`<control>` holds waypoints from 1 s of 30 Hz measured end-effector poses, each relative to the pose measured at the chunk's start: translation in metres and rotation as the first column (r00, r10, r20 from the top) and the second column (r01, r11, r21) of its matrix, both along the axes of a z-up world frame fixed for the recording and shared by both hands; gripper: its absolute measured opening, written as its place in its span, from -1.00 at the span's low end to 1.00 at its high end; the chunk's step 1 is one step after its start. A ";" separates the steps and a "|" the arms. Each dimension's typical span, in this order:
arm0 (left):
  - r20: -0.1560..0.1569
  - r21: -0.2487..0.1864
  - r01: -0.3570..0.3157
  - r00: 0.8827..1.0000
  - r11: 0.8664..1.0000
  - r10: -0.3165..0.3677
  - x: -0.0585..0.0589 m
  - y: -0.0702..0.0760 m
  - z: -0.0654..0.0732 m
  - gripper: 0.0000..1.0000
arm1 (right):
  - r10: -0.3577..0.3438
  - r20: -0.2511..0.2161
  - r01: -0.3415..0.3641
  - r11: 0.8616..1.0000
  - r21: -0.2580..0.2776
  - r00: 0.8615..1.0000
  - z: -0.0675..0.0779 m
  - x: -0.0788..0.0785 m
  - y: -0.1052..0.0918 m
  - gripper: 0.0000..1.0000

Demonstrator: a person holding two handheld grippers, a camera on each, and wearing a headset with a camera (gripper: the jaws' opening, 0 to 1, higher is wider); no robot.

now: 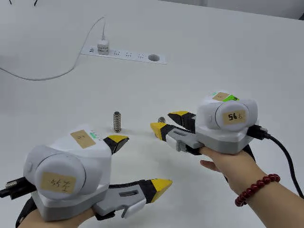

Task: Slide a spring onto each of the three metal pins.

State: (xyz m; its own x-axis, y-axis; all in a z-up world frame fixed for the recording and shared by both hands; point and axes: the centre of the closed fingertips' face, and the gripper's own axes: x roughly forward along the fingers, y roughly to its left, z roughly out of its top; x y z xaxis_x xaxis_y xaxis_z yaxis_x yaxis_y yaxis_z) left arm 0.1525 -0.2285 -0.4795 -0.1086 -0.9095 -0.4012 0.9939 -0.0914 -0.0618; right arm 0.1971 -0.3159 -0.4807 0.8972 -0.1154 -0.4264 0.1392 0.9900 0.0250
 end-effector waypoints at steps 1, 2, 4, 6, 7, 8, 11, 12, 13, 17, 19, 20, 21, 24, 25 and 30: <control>0.007 0.001 0.001 1.000 1.000 -0.001 0.000 0.000 0.000 0.41 | -0.001 0.002 0.001 1.000 0.002 1.000 0.002 -0.002 0.000 -0.34; 0.010 0.001 0.002 1.000 1.000 -0.002 0.000 -0.001 0.000 0.41 | -0.005 0.002 0.005 1.000 0.007 1.000 0.004 -0.004 0.000 -0.32; 0.014 0.001 0.005 1.000 1.000 -0.005 0.000 -0.001 0.001 0.41 | -0.010 0.009 0.010 1.000 0.023 1.000 0.008 -0.008 0.000 -0.25; 0.020 0.001 0.011 1.000 1.000 -0.011 -0.001 -0.002 0.001 0.40 | -0.013 0.014 0.012 0.999 0.034 1.000 0.013 -0.012 -0.001 -0.23; 0.026 0.003 0.015 1.000 1.000 -0.015 -0.002 -0.002 0.001 0.40 | -0.015 0.014 0.015 0.999 0.039 1.000 0.014 -0.014 -0.001 -0.21; 0.035 0.006 0.018 0.999 1.000 -0.018 -0.002 -0.003 0.001 0.39 | -0.016 0.019 0.015 0.999 0.047 1.000 0.017 -0.016 -0.001 -0.19; 0.042 0.007 0.026 0.999 1.000 -0.027 -0.003 -0.005 0.000 0.38 | -0.020 0.024 0.019 0.999 0.051 1.000 0.022 -0.022 -0.001 -0.17; 0.043 0.007 0.027 0.999 1.000 -0.027 -0.003 -0.006 0.000 0.38 | -0.022 0.025 0.021 0.998 0.053 0.999 0.024 -0.023 -0.001 -0.14; 0.053 0.006 0.033 0.998 0.999 -0.034 -0.003 -0.008 0.000 0.38 | -0.026 0.028 0.025 0.998 0.056 0.999 0.025 -0.025 -0.001 -0.13; 0.080 0.019 0.055 0.995 0.998 -0.056 -0.003 -0.011 -0.003 0.37 | -0.035 0.035 0.033 0.997 0.065 0.999 0.031 -0.032 -0.001 -0.10; 0.086 0.026 0.062 0.994 0.998 -0.064 -0.003 -0.013 -0.005 0.35 | -0.036 0.038 0.034 0.997 0.069 0.999 0.034 -0.035 -0.001 -0.06; 0.090 0.027 0.065 0.994 0.998 -0.067 -0.003 -0.014 -0.005 0.35 | -0.036 0.039 0.033 0.997 0.071 0.999 0.035 -0.037 0.000 -0.05; 0.094 0.028 0.068 0.993 0.997 -0.071 -0.002 -0.015 -0.006 0.35 | -0.035 0.042 0.031 0.997 0.075 0.999 0.037 -0.039 0.000 -0.04; 0.099 0.031 0.071 0.992 0.997 -0.074 -0.001 -0.020 -0.007 0.32 | -0.037 0.047 0.033 0.996 0.085 0.998 0.041 -0.045 0.001 0.01; 0.100 0.032 0.072 0.992 0.997 -0.075 -0.001 -0.021 -0.007 0.31 | -0.037 0.049 0.033 0.996 0.086 0.998 0.042 -0.047 0.001 0.02; 0.114 0.033 0.083 0.990 0.996 -0.086 0.000 -0.029 -0.008 0.24 | -0.036 0.048 0.031 0.995 0.095 0.998 0.045 -0.058 0.001 0.04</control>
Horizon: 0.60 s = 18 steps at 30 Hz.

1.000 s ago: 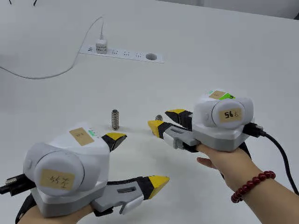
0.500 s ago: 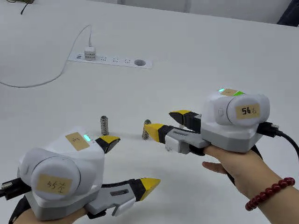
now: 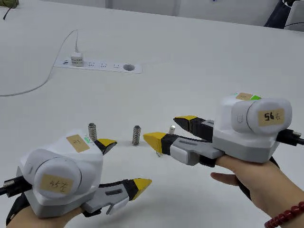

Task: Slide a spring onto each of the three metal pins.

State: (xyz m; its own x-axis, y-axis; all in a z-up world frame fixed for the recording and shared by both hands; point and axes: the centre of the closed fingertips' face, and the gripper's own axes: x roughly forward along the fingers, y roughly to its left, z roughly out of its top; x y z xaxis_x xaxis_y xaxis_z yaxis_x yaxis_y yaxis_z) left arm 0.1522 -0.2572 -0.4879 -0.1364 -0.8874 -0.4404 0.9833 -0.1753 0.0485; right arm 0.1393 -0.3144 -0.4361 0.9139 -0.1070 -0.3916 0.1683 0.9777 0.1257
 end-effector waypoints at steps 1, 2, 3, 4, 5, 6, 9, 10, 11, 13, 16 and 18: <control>0.004 0.001 0.003 1.000 1.000 -0.003 0.000 -0.002 0.000 0.22 | -0.002 0.002 0.002 1.000 0.003 1.000 0.001 -0.003 0.000 0.05; 0.004 0.003 0.005 1.000 1.000 -0.005 0.000 -0.003 -0.001 0.20 | -0.002 0.004 0.002 1.000 0.003 1.000 0.001 -0.005 -0.001 0.05; 0.004 0.005 0.009 1.000 1.000 -0.009 -0.001 -0.005 -0.001 0.19 | -0.003 0.001 0.003 1.000 0.004 1.000 0.001 -0.008 -0.001 0.05; 0.005 0.005 0.012 1.000 1.000 -0.012 -0.001 -0.007 -0.002 0.17 | -0.003 0.000 0.003 1.000 0.004 1.000 0.001 -0.010 -0.001 0.05; 0.006 0.005 0.015 1.000 1.000 -0.015 -0.002 -0.008 -0.002 0.16 | -0.003 0.001 0.003 1.000 0.002 1.000 0.001 -0.011 -0.002 0.05; 0.009 0.007 0.018 1.000 1.000 -0.018 -0.002 -0.011 -0.003 0.14 | -0.003 0.001 0.003 1.000 0.003 1.000 0.001 -0.014 -0.002 0.05; 0.009 0.008 0.028 1.000 1.000 -0.028 -0.004 -0.016 -0.006 0.07 | -0.001 0.003 0.001 1.000 0.011 1.000 0.000 -0.020 -0.002 0.05; 0.005 0.010 0.030 1.000 0.999 -0.030 -0.005 -0.018 -0.006 0.05 | -0.001 0.004 0.001 1.000 0.011 1.000 0.000 -0.022 -0.002 0.06; 0.000 0.013 0.033 0.999 0.999 -0.033 -0.006 -0.020 -0.008 0.04 | -0.002 0.004 0.002 1.000 0.013 1.000 -0.001 -0.025 -0.002 0.06; -0.004 0.012 0.041 0.999 0.999 -0.040 -0.008 -0.024 -0.009 0.00 | -0.001 0.002 0.001 1.000 0.014 1.000 -0.002 -0.029 -0.001 0.06; 0.002 0.015 0.051 0.999 0.999 -0.051 -0.010 -0.030 -0.011 -0.05 | 0.000 -0.001 0.000 1.000 0.017 1.000 -0.004 -0.035 0.000 0.06; 0.002 0.018 0.056 0.998 0.998 -0.056 -0.010 -0.034 -0.013 -0.07 | 0.001 0.000 -0.001 1.000 0.020 1.000 -0.005 -0.038 0.000 0.06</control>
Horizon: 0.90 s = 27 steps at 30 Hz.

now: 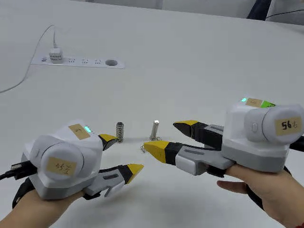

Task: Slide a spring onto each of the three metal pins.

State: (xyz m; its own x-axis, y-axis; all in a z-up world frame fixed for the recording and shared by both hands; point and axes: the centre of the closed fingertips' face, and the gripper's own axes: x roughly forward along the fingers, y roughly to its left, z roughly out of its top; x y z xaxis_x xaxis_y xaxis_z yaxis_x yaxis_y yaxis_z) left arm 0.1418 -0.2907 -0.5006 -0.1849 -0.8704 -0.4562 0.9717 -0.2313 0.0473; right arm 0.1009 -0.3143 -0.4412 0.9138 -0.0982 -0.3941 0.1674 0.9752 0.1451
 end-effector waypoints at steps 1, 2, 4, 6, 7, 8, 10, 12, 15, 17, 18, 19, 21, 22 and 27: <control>0.002 0.002 0.005 1.000 1.000 -0.005 -0.001 -0.002 -0.001 -0.08 | -0.002 -0.001 0.002 1.000 0.001 1.000 -0.001 -0.002 0.000 0.06; 0.004 0.003 0.008 1.000 1.000 -0.008 -0.001 -0.004 -0.002 -0.09 | 0.000 -0.001 0.000 1.000 0.001 1.000 -0.001 -0.004 0.000 0.06; 0.011 0.008 0.019 1.000 1.000 -0.019 -0.002 -0.008 -0.004 -0.13 | 0.002 0.000 -0.002 1.000 0.003 1.000 -0.002 -0.007 0.001 0.06; 0.012 0.013 0.027 1.000 1.000 -0.027 -0.003 -0.011 -0.006 -0.16 | 0.003 0.002 -0.003 1.000 0.012 1.000 -0.003 -0.010 0.002 0.06; 0.011 0.016 0.029 1.000 0.999 -0.029 -0.004 -0.013 -0.007 -0.18 | 0.005 0.001 -0.005 1.000 0.012 1.000 -0.004 -0.011 0.003 0.07; 0.011 0.023 0.031 0.999 0.999 -0.031 -0.004 -0.015 -0.010 -0.19 | 0.008 0.002 -0.008 1.000 0.008 1.000 -0.004 -0.013 0.003 0.07; 0.009 0.027 0.035 0.999 0.999 -0.035 -0.004 -0.017 -0.012 -0.22 | 0.014 -0.001 -0.014 1.000 0.005 1.000 -0.005 -0.014 0.004 0.08; 0.005 0.029 0.035 0.999 0.999 -0.035 -0.005 -0.021 -0.013 -0.23 | 0.014 -0.001 -0.014 1.000 0.004 1.000 -0.006 -0.017 0.004 0.09; 0.006 0.041 0.034 0.999 0.999 -0.034 -0.005 -0.026 -0.018 -0.26 | 0.022 -0.012 -0.022 1.000 -0.004 1.000 -0.009 -0.021 0.004 0.12; 0.010 0.047 0.033 0.999 0.998 -0.033 -0.005 -0.029 -0.020 -0.27 | 0.025 -0.015 -0.026 1.000 -0.012 1.000 -0.010 -0.023 0.005 0.15; 0.015 0.051 0.034 0.999 0.998 -0.035 -0.006 -0.030 -0.021 -0.28 | 0.028 -0.017 -0.028 1.000 -0.010 0.999 -0.011 -0.024 0.005 0.17; 0.016 0.053 0.035 0.999 0.998 -0.036 -0.006 -0.032 -0.022 -0.29 | 0.028 -0.017 -0.028 1.000 -0.008 0.999 -0.011 -0.025 0.006 0.18; 0.016 0.056 0.039 0.999 0.998 -0.040 -0.007 -0.035 -0.024 -0.32 | 0.027 -0.014 -0.027 1.000 -0.003 1.000 -0.012 -0.027 0.006 0.21; 0.016 0.057 0.040 0.999 0.998 -0.041 -0.007 -0.035 -0.024 -0.33 | 0.025 -0.014 -0.025 1.000 -0.002 1.000 -0.013 -0.028 0.006 0.22; 0.028 0.068 0.044 0.999 0.997 -0.046 -0.008 -0.042 -0.027 -0.41 | 0.016 -0.026 -0.016 1.000 -0.007 1.000 -0.015 -0.031 0.005 0.22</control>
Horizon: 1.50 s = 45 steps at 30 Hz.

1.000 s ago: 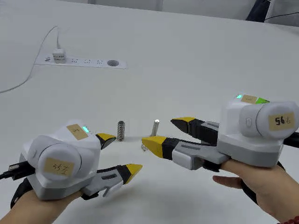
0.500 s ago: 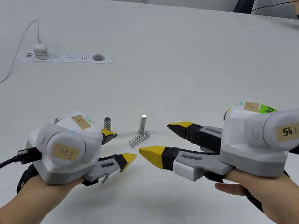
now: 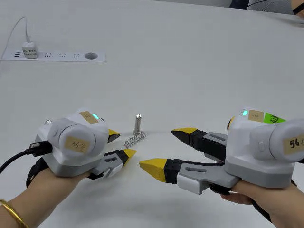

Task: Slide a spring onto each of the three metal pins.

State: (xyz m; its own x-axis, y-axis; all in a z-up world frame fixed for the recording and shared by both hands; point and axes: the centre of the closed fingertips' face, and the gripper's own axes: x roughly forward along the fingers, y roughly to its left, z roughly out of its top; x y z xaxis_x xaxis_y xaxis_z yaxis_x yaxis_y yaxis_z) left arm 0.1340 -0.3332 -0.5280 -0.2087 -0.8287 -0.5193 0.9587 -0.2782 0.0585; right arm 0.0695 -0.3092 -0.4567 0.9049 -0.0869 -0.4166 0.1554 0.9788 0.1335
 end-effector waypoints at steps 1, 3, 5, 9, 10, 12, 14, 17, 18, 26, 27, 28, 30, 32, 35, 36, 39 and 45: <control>-0.002 0.004 0.002 1.000 1.000 -0.002 0.000 -0.001 -0.001 -0.42 | -0.002 0.000 0.002 1.000 0.001 1.000 0.000 -0.001 0.000 0.22; -0.035 0.014 -0.004 0.999 1.000 0.004 -0.003 -0.003 -0.003 -0.45 | -0.006 0.002 0.006 1.000 0.006 1.000 0.000 -0.001 0.000 0.22; -0.042 0.023 -0.006 0.999 1.000 0.007 -0.003 -0.006 -0.005 -0.50 | -0.006 -0.005 0.006 1.000 -0.005 1.000 -0.001 -0.002 -0.001 0.22; -0.023 0.040 -0.002 1.000 0.999 0.003 -0.005 -0.008 -0.009 -0.56 | -0.001 -0.022 0.001 1.000 -0.017 1.000 -0.004 -0.004 0.000 0.24; -0.022 0.042 -0.002 1.000 0.999 0.003 -0.005 -0.008 -0.009 -0.57 | 0.000 -0.022 -0.001 1.000 -0.016 1.000 -0.004 -0.004 0.001 0.25; -0.024 0.048 -0.004 1.000 0.999 0.006 -0.004 -0.008 -0.010 -0.60 | 0.001 -0.021 -0.001 1.000 -0.014 1.000 -0.004 -0.005 0.001 0.26; -0.049 0.052 -0.014 0.999 0.999 0.017 -0.005 -0.009 -0.012 -0.63 | 0.000 -0.023 0.000 1.000 -0.009 1.000 -0.005 -0.006 0.002 0.29; -0.040 0.054 -0.020 0.999 0.998 0.022 -0.004 -0.009 -0.011 -0.72 | -0.002 -0.023 0.002 1.000 -0.006 1.000 -0.006 -0.007 0.002 0.31; -0.039 0.055 -0.019 0.999 0.998 0.021 -0.004 -0.009 -0.011 -0.77 | -0.004 -0.025 0.004 1.000 -0.003 1.000 -0.006 -0.008 0.002 0.31; -0.071 0.070 -0.016 0.997 0.997 0.021 -0.009 -0.004 -0.011 -0.80 | -0.031 -0.021 0.031 0.999 0.007 0.999 -0.004 -0.009 0.000 0.32; -0.069 0.071 -0.015 0.997 0.997 0.020 -0.009 -0.003 -0.011 -0.80 | -0.032 -0.022 0.032 0.999 0.007 0.999 -0.004 -0.009 0.000 0.32; -0.068 0.074 -0.011 0.998 0.997 0.016 -0.010 -0.001 -0.011 -0.81 | -0.032 -0.023 0.032 0.999 0.009 0.999 -0.004 -0.008 0.000 0.32; -0.065 0.076 -0.004 0.998 0.997 0.009 -0.011 0.001 -0.010 -0.81 | -0.030 -0.024 0.030 0.999 0.011 0.999 -0.004 -0.008 0.001 0.32; -0.050 0.069 0.007 0.999 0.998 -0.003 -0.012 0.004 -0.008 -0.81 | -0.033 -0.023 0.034 0.999 0.012 0.999 -0.002 -0.008 0.000 0.32; -0.036 0.058 0.020 0.999 0.998 -0.018 -0.013 0.008 -0.003 -0.81 | -0.045 -0.015 0.045 0.999 0.021 0.999 0.000 -0.008 -0.001 0.31; -0.034 0.051 0.021 0.999 0.998 -0.019 -0.013 0.010 0.000 -0.81 | -0.054 -0.010 0.054 0.998 0.028 0.998 0.001 -0.009 -0.003 0.30; -0.042 0.030 0.010 0.999 0.999 -0.009 -0.011 0.014 0.010 -0.81 | -0.077 0.004 0.076 0.996 0.043 0.997 0.005 -0.009 -0.007 0.29; -0.152 -0.004 -0.051 0.987 0.999 0.050 -0.010 0.025 0.025 -0.81 | -0.115 0.028 0.112 0.990 0.089 0.993 0.011 -0.007 -0.012 0.24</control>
State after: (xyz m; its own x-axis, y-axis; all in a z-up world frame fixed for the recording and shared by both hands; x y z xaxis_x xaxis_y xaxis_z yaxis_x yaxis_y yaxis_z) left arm 0.1237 -0.3079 -0.5025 -0.2426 -0.8439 -0.4785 0.9694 -0.2294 -0.0870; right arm 0.0630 -0.3209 -0.4460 0.9048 -0.1546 -0.3968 0.2588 0.9396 0.2241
